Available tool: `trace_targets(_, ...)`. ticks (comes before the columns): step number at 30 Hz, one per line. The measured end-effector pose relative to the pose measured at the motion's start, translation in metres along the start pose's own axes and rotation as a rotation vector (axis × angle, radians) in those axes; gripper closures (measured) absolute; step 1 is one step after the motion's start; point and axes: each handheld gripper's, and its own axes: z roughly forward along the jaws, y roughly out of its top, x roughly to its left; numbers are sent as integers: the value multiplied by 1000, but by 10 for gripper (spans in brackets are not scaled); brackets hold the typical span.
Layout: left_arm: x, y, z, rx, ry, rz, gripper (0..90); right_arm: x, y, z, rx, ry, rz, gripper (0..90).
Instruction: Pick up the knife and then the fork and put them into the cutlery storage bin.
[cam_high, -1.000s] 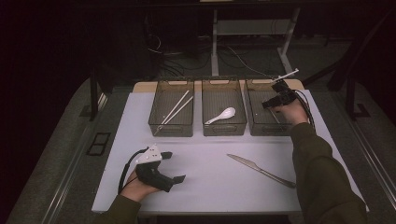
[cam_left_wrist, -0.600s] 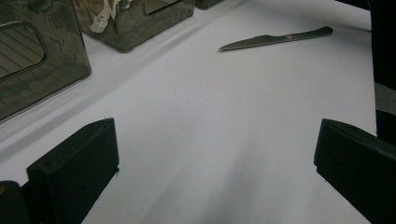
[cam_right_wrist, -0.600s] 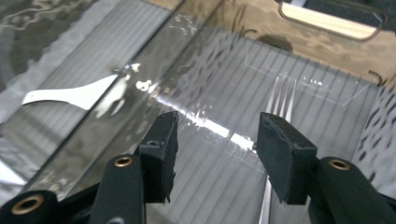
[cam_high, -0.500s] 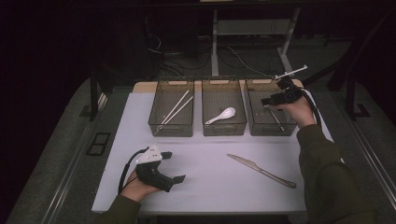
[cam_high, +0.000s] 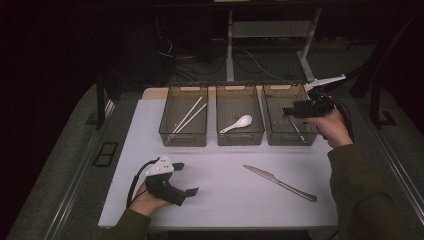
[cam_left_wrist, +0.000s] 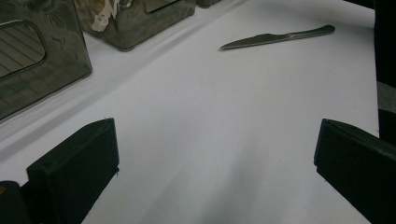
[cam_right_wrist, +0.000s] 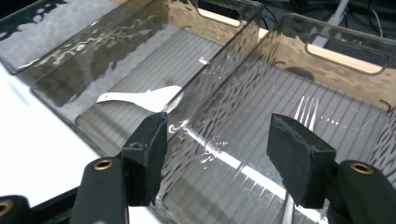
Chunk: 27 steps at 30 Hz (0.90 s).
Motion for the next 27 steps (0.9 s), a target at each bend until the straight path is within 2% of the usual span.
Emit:
trace_targets(8, 0, 0, 0, 3, 1, 3, 0, 15, -12, -14, -23, 18, -50, 372)
trace_targets(14, 0, 0, 0, 3, 2, 2, 0, 25, -28, -19, -15, 46, -77, 370)
trace_targets(19, 0, 0, -1, 5, 3, 3, 0, 37, -44, -22, 21, 62, -112, 380)
trace_targets(23, -1, 0, -1, 5, 5, 6, 0, 46, -55, -20, 84, 59, -158, 399)
trace_targets(27, -1, 0, -2, 4, 5, 5, 0, 55, -65, -20, 135, 80, -181, 442)
